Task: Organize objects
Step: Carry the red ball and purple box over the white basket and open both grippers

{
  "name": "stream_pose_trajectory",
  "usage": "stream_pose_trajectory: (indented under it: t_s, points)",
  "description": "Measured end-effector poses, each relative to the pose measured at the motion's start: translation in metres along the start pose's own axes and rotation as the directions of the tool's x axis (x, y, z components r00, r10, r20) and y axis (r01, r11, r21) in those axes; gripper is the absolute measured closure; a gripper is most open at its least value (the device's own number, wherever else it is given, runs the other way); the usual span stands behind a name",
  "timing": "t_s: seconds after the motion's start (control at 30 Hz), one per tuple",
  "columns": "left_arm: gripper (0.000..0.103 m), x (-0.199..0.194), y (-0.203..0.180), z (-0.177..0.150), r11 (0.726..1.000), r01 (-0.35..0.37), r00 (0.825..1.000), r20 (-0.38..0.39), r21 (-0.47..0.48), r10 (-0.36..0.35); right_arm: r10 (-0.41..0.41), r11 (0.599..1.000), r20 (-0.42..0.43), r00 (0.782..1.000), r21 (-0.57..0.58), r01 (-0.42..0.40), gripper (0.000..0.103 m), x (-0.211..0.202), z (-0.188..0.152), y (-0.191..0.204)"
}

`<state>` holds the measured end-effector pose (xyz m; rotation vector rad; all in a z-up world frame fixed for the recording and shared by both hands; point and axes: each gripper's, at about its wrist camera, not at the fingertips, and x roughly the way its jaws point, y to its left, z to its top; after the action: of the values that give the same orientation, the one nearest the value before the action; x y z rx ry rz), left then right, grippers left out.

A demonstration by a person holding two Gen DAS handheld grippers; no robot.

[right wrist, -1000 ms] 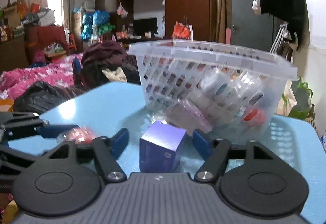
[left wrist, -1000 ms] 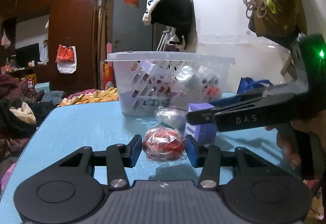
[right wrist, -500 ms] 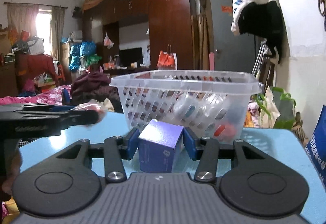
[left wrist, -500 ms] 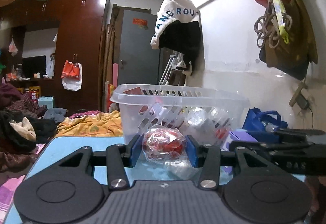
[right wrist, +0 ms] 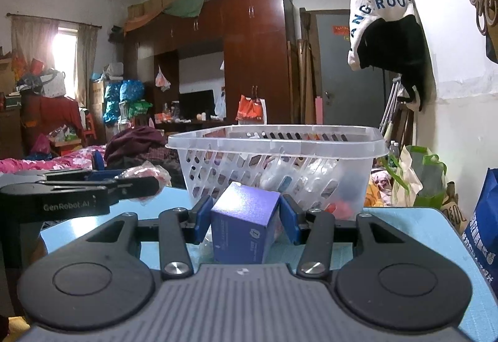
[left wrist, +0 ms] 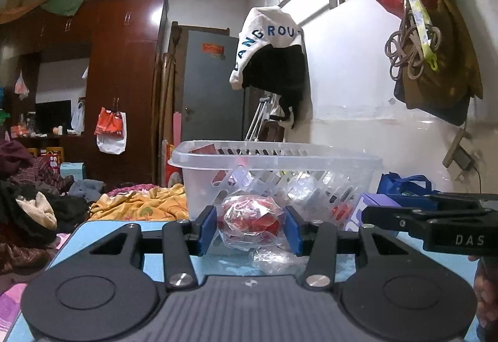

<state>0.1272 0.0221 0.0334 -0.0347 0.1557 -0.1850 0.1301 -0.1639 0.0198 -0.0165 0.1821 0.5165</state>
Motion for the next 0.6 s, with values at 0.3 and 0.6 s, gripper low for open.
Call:
stream_pose_trajectory:
  t_s: [0.3,0.6]
  points:
    - [0.053,-0.001,0.004,0.001,1.000,0.001,1.000,0.011,-0.021,-0.001,0.007,1.000,0.011,1.000,0.000,-0.007,0.052,0.000,0.000,-0.001]
    - [0.053,-0.011,0.006,0.006,0.999,0.007,0.998,0.055,-0.033,-0.005,0.041,0.999,0.055,0.998,0.013,-0.041,0.053,-0.007,-0.001,-0.004]
